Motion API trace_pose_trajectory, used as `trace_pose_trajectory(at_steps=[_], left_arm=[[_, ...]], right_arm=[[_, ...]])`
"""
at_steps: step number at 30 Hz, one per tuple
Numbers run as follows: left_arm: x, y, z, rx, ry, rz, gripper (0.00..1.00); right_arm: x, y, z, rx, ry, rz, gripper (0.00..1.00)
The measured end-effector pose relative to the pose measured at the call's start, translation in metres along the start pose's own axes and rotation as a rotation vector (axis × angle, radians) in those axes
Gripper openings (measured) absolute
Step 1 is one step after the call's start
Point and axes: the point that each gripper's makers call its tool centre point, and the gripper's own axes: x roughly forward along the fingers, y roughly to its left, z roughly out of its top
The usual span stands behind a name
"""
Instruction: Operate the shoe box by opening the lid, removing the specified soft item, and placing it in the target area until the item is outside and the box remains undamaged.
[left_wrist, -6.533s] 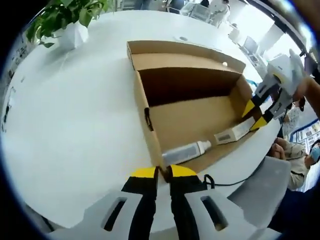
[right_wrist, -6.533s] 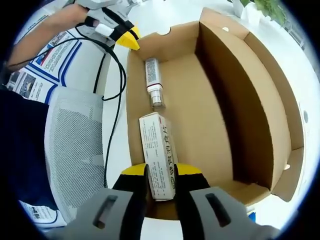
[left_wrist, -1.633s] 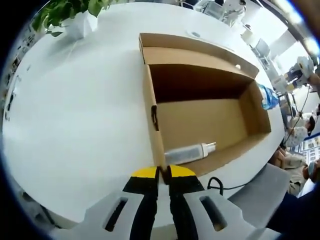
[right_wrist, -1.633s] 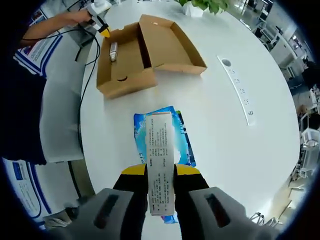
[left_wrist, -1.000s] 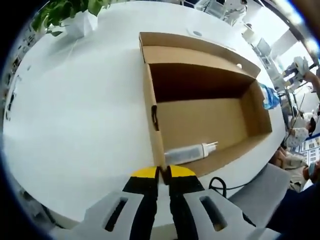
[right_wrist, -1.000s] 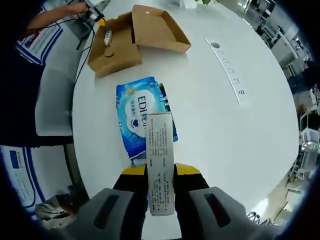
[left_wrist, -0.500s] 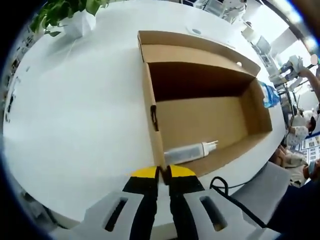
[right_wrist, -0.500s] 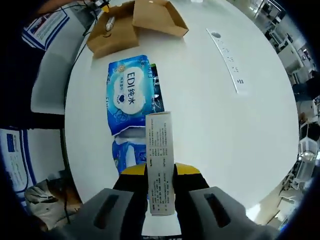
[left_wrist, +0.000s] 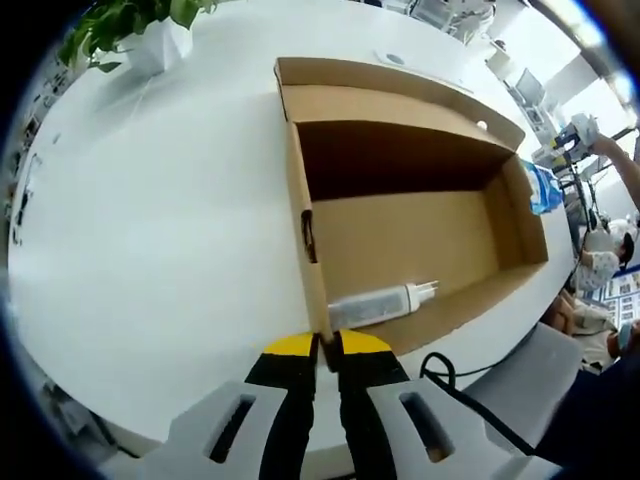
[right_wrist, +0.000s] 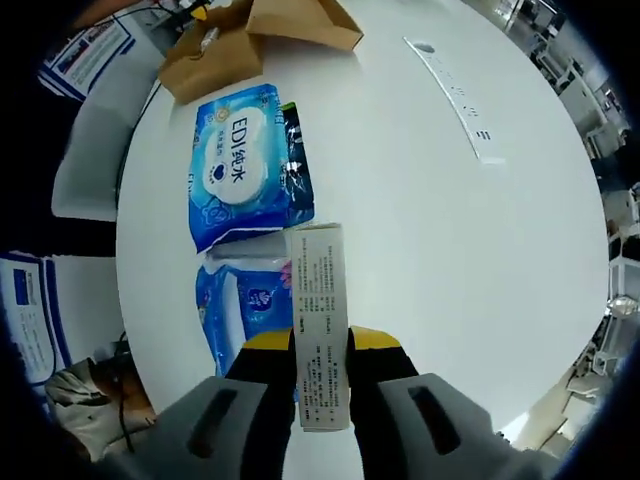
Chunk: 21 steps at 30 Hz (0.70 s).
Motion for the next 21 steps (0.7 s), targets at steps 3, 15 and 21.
trace_pose_trajectory(at_steps=[3,15,21], left_arm=[[0.0,0.0,0.0,0.003,0.002,0.002,0.04],[0.002,0.001,0.0,0.001,0.006,0.004,0.04],[0.002,0.0,0.0,0.011,0.012,0.011,0.04]], right_arm=[[0.005,-0.004,-0.002,-0.001,-0.002,0.003,0.17],[0.021,-0.01,-0.01,0.014,-0.013,0.007,0.17],[0.025,-0.006,-0.011,0.005,-0.01,0.004,0.17]])
